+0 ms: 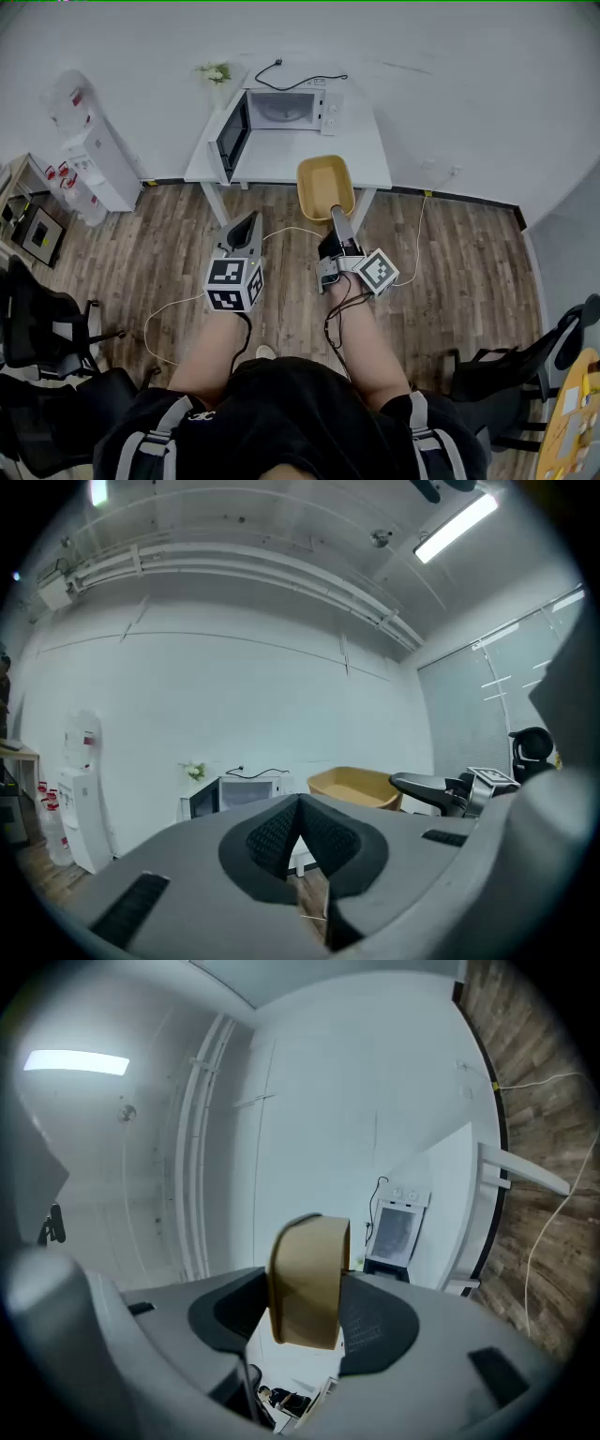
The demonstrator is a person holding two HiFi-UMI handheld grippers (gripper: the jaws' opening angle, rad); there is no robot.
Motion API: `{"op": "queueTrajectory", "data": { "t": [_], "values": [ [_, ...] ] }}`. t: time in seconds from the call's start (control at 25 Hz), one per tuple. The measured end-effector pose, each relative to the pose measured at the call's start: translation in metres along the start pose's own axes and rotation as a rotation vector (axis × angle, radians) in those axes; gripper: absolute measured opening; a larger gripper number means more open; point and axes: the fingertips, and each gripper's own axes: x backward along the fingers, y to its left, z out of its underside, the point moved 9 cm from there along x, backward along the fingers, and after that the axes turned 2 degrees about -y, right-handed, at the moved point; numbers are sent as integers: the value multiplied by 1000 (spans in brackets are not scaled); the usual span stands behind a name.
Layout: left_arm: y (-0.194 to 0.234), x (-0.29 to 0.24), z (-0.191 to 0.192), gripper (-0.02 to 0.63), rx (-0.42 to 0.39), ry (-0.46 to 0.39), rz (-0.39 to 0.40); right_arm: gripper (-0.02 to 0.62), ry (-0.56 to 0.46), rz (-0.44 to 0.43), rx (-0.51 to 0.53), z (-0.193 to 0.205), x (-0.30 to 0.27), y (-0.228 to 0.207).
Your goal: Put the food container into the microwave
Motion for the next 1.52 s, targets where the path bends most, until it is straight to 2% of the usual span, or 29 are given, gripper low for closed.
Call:
{"op": "queueTrajectory", "data": {
  "t": [0.24,0.56,0.84,1.12,1.52],
  "values": [
    [0,3,-1,12,-15,0,-1,225,12,-5,-2,6,0,1],
    [21,-1,0,12,-19,4,-8,228,9,-18,-5,20,-17,2],
    [59,-14,3,12,-17,0,7,228,-4,-45,8,43,-45,-4],
    [105,-29,11,12,6,12,54,229,-52,-30,-22,73,-71,-14],
    [132,-53,22,12,4,20,78,228,-81,-26,-9,78,-94,-32]
  ]
}}
